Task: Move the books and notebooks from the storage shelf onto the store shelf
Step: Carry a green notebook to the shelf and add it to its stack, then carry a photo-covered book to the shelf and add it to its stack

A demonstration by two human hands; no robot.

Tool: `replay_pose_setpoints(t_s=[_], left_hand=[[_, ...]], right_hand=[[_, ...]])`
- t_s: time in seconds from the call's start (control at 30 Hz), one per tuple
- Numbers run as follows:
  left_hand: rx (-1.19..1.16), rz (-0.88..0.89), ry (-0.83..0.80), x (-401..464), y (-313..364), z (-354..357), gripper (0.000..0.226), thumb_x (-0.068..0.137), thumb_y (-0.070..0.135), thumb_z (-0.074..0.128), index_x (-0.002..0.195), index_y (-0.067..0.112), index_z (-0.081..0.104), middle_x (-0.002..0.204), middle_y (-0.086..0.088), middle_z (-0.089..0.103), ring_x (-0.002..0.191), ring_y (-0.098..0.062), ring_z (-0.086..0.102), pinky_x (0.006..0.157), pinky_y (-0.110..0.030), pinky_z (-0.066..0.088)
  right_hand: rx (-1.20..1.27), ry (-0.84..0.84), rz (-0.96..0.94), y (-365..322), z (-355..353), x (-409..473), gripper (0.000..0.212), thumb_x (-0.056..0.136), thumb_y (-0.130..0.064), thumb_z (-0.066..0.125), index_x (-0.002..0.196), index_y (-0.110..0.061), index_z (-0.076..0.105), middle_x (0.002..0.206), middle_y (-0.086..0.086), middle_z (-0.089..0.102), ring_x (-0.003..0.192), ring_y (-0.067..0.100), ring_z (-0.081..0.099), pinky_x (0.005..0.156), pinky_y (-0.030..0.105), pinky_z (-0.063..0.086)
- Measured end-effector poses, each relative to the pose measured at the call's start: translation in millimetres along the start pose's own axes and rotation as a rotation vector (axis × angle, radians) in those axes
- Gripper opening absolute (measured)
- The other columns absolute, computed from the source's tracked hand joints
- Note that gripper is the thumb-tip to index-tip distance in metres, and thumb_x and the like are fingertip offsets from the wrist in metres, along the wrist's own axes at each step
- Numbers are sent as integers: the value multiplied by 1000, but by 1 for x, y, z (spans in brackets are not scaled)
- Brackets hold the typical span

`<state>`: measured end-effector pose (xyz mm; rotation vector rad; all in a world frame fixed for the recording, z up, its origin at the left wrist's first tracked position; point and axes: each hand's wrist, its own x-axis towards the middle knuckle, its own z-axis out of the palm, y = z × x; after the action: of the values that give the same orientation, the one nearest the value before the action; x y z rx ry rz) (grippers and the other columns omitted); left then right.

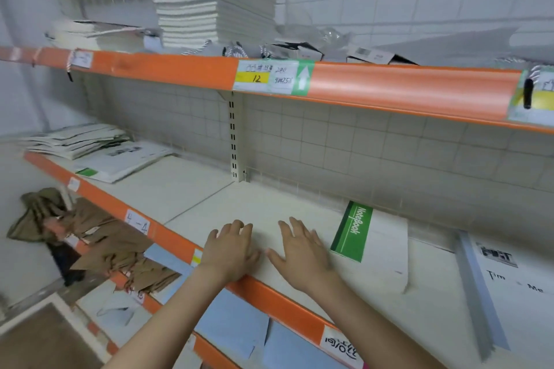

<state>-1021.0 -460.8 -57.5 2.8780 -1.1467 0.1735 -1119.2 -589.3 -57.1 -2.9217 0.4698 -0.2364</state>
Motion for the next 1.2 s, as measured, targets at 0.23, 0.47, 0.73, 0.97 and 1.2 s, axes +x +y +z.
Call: replay_pose_setpoints(t_s=[0.23, 0.47, 0.73, 0.97, 1.2], left_hand=[[13, -139, 17, -29, -87, -12, 58, 95, 53, 34, 142, 19, 31, 145, -2, 33, 134, -22, 33, 107, -40, 29], [-7, -248, 4, -45, -179, -7, 62, 94, 57, 36, 144, 21, 27, 146, -1, 32, 135, -22, 31, 107, -40, 30], [-20, -307, 2, -42, -287, -12, 60, 94, 56, 36, 141, 20, 31, 144, -3, 33, 135, -23, 31, 109, -42, 27], [-32, -300, 28, -41, -354, -17, 56, 95, 54, 37, 138, 19, 33, 141, -4, 36, 133, -23, 34, 106, -43, 32], [-83, -333, 24, -38, -398, -8, 58, 94, 54, 38, 139, 18, 33, 144, -4, 35, 135, -22, 32, 108, -45, 32]], right_hand=[[41, -72, -127, -79, 15, 40, 68, 97, -51, 36, 152, -18, 12, 159, 9, 6, 147, 22, 9, 118, 43, 6], [61, -119, -245, -168, 43, 75, 68, 96, -52, 38, 150, -17, 17, 157, 9, 12, 144, 25, 18, 116, 41, 11], [77, -131, -294, -258, 64, 131, 67, 96, -50, 39, 150, -19, 17, 157, 8, 15, 143, 26, 20, 116, 42, 13], [111, -126, -295, -316, 78, 170, 68, 97, -50, 38, 151, -17, 15, 158, 9, 13, 145, 25, 13, 117, 44, 12], [86, -140, -324, -352, 90, 195, 67, 97, -48, 38, 151, -16, 14, 157, 10, 15, 144, 27, 16, 117, 45, 16]])
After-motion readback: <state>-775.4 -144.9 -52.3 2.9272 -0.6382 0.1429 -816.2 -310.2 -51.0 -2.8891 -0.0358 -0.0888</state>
